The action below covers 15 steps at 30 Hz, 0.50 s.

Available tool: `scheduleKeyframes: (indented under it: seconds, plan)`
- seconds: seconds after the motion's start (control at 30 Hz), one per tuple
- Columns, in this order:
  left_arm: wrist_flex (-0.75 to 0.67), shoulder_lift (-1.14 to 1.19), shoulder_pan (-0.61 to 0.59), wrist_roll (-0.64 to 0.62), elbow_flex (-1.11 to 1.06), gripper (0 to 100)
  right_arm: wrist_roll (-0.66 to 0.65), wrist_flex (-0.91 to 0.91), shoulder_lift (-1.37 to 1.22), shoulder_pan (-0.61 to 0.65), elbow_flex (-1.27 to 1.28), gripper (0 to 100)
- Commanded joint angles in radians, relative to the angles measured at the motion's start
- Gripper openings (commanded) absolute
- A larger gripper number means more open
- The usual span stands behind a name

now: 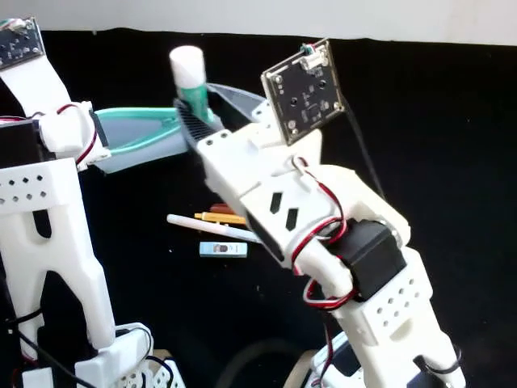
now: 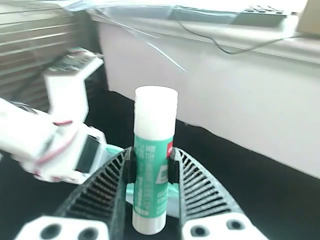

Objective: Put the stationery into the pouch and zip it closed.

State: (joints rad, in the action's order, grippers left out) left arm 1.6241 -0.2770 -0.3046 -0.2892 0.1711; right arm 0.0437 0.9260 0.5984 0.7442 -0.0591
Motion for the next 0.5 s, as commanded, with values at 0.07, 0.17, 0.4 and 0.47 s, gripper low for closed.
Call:
scheduleKeyframes:
  seconds: [0.07, 0.17, 0.4, 0.47]
  plan:
    - [0.009, 0.070, 0.016, -0.005, 0.050, 1, 0.012, -0.024, -0.101, 0.077, -0.143, 0.8]
    - [0.005, 0.096, 0.018, -0.005, 0.053, 1, 0.012, -0.024, -0.156, 0.081, -0.182, 0.8]
    - [0.002, 0.099, 0.018, -0.005, 0.054, 1, 0.075, -0.051, -0.242, 0.082, -0.182, 0.8]
    - [0.002, 0.099, 0.018, -0.005, 0.054, 1, 0.075, -0.081, -0.271, 0.082, -0.165, 0.8]
